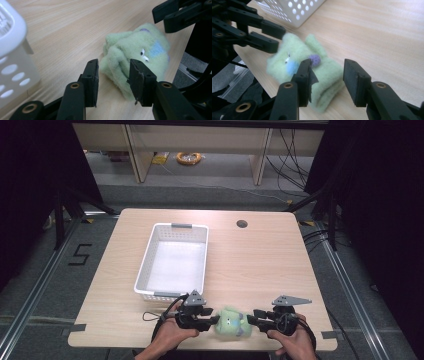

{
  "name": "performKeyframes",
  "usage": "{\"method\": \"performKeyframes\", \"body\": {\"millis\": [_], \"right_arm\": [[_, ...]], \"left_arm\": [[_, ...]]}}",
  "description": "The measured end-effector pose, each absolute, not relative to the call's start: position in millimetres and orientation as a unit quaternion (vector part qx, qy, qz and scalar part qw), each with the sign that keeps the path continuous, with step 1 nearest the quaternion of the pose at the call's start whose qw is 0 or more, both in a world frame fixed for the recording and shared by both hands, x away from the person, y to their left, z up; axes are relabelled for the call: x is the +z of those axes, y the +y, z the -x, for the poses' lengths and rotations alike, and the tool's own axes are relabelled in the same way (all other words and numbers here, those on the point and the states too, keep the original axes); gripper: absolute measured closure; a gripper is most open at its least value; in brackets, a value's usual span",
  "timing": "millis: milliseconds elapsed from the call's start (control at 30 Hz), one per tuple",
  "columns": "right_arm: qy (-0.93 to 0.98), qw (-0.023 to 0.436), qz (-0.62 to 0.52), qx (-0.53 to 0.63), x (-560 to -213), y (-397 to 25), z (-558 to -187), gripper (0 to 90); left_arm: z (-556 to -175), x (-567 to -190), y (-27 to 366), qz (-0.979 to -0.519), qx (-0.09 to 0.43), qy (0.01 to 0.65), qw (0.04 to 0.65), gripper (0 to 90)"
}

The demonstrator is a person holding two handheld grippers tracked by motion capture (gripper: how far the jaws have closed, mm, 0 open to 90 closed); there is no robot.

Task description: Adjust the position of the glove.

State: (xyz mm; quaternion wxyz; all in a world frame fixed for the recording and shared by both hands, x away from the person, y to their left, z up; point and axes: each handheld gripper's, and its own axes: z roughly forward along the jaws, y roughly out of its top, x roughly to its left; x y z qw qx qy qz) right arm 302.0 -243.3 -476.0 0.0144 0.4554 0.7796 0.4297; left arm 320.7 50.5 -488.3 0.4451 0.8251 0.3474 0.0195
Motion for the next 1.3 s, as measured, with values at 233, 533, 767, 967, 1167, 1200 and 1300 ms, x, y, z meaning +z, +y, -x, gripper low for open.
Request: {"method": "performKeyframes", "body": {"millis": [233,533,767,967,1167,1200,1300], "right_arm": [[0.79,0.007,-0.468,0.396,-492,-240,-307,53.1],[0.788,-0.013,-0.479,0.387,-500,-240,-309,51.7],[0.786,-0.025,-0.479,0.39,-505,-240,-309,51.8],[0.783,-0.036,-0.476,0.398,-507,-241,-310,52.9],[0.784,-0.039,-0.474,0.399,-508,-241,-310,54.1],[0.786,-0.039,-0.468,0.402,-508,-241,-310,54.1],[0.784,-0.045,-0.471,0.402,-508,-242,-310,54.7]], "left_arm": [[-316,-493,47,-0.817,-0.01,0.361,0.449,56.4],[-318,-502,42,-0.813,-0.037,0.377,0.443,57.1],[-318,-507,38,-0.819,-0.049,0.376,0.431,57.3],[-318,-510,32,-0.817,-0.057,0.383,0.426,56.6],[-320,-513,32,-0.817,-0.076,0.381,0.426,58.3],[-320,-513,32,-0.817,-0.08,0.381,0.426,58.7],[-321,-514,34,-0.817,-0.089,0.38,0.425,61.3]]}}
